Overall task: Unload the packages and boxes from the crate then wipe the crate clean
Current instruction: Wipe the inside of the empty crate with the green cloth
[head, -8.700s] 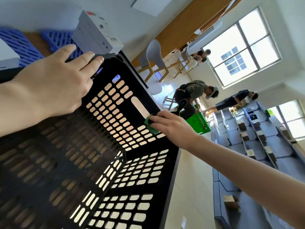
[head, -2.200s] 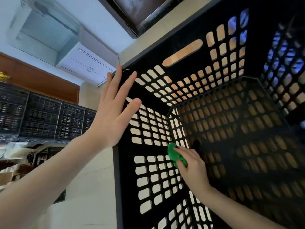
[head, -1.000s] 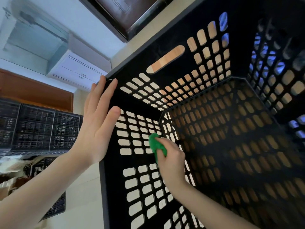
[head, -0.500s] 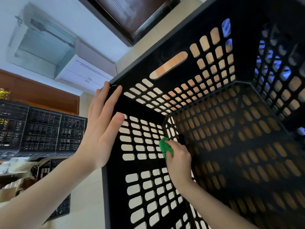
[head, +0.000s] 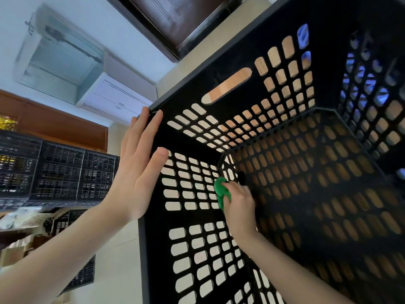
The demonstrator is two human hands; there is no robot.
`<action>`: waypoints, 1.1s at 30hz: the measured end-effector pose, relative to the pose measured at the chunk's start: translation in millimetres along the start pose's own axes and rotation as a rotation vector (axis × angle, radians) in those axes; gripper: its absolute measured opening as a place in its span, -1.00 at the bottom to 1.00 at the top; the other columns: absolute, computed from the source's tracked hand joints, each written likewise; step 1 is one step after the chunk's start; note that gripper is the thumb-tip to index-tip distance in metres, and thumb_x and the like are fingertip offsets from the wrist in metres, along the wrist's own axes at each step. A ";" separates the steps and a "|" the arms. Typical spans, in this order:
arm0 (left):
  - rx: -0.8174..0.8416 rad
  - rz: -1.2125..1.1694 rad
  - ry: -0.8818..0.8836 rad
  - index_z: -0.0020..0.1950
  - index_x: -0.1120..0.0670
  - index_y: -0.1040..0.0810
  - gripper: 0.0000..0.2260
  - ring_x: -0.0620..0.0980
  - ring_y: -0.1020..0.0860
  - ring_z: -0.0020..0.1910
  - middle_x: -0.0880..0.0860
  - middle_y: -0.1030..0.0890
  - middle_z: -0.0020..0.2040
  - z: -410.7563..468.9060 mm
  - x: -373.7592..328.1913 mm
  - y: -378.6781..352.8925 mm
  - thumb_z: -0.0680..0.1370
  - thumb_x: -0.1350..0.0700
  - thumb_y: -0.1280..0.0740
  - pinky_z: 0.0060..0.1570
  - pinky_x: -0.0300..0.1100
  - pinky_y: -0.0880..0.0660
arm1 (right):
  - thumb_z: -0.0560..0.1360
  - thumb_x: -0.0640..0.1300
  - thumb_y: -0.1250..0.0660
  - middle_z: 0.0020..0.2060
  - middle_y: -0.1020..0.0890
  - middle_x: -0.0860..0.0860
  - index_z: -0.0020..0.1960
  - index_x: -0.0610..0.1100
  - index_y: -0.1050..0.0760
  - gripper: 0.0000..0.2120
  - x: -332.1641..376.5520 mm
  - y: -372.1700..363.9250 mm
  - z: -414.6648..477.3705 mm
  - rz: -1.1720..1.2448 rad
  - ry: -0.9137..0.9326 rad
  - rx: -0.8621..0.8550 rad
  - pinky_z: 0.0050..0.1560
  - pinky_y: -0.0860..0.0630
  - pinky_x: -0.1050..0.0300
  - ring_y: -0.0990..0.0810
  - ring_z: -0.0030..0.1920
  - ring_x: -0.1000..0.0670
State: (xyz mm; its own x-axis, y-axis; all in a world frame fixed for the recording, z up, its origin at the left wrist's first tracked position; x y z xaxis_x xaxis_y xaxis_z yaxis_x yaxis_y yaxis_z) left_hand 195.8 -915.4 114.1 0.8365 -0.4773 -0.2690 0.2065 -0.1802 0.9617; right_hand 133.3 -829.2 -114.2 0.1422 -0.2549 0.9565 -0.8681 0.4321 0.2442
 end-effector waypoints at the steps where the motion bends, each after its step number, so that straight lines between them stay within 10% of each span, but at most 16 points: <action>1: -0.002 0.001 0.002 0.58 -0.18 -0.06 -0.45 -0.24 0.11 0.55 -0.21 0.03 0.59 0.4 0.6 0.5 0.58 -0.22 0.04 0.49 -0.15 0.13 | 0.42 -0.40 -0.39 0.10 -0.63 -0.06 0.23 -0.18 -0.56 -0.61 10.0 1.2 2.3 0.055 -0.026 -0.017 0.18 -0.54 -0.03 -0.53 0.12 0.01; 9: 0.008 0.002 -0.022 0.58 -0.12 -0.07 -0.45 -0.21 0.11 0.56 -0.15 0.02 0.60 0.4 0.7 -0.4 0.59 -0.20 0.05 0.54 -0.10 0.11 | 0.43 -0.38 -0.30 0.16 -0.60 -0.08 0.20 -0.21 -0.58 -0.64 140.8 20.5 -18.8 0.390 0.487 -0.101 0.24 -0.46 0.14 -0.54 0.14 -0.06; 19: 0.001 -0.007 0.000 0.58 -0.17 -0.06 -0.45 -0.23 0.12 0.55 -0.20 0.02 0.59 0.3 0.4 -0.2 0.58 -0.23 0.05 0.51 -0.10 0.12 | 0.45 -0.37 -0.37 0.11 -0.63 -0.05 0.23 -0.18 -0.55 -0.63 13.6 -5.5 19.2 0.058 -0.027 -0.042 0.18 -0.54 -0.03 -0.55 0.13 -0.02; 27: -0.002 -0.014 -0.037 0.59 -0.08 -0.05 -0.45 -0.19 0.10 0.56 -0.12 0.00 0.60 0.6 0.0 -0.4 0.60 -0.17 0.05 0.55 -0.06 0.11 | 0.42 -0.37 -0.28 0.17 -0.59 -0.06 0.20 -0.21 -0.56 -0.63 160.0 18.2 -4.5 0.419 0.422 -0.106 0.25 -0.43 0.16 -0.52 0.14 -0.06; 33: 0.000 -0.010 -0.010 0.59 -0.15 -0.04 -0.44 -0.23 0.11 0.55 -0.18 0.01 0.60 0.0 -0.1 -0.2 0.58 -0.23 0.05 0.51 -0.10 0.11 | 0.42 -0.38 -0.39 0.15 -0.61 -0.08 0.24 -0.20 -0.53 -0.60 16.8 -6.8 25.3 -0.017 0.067 -0.002 0.23 -0.51 -0.04 -0.52 0.17 -0.04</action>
State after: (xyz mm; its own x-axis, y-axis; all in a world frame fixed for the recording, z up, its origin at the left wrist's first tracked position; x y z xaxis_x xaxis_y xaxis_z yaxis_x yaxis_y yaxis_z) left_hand 195.7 -915.4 114.0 0.8291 -0.4842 -0.2795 0.2152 -0.1851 0.9589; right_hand 129.5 -858.4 -103.8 0.1883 -0.2039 0.9607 -0.8642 0.4304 0.2607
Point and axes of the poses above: each hand's wrist, its own z-axis towards the middle knuckle, its own y-axis out of the back of the hand, x = y × z, the point moved 8 cm from there along z, towards the middle knuckle
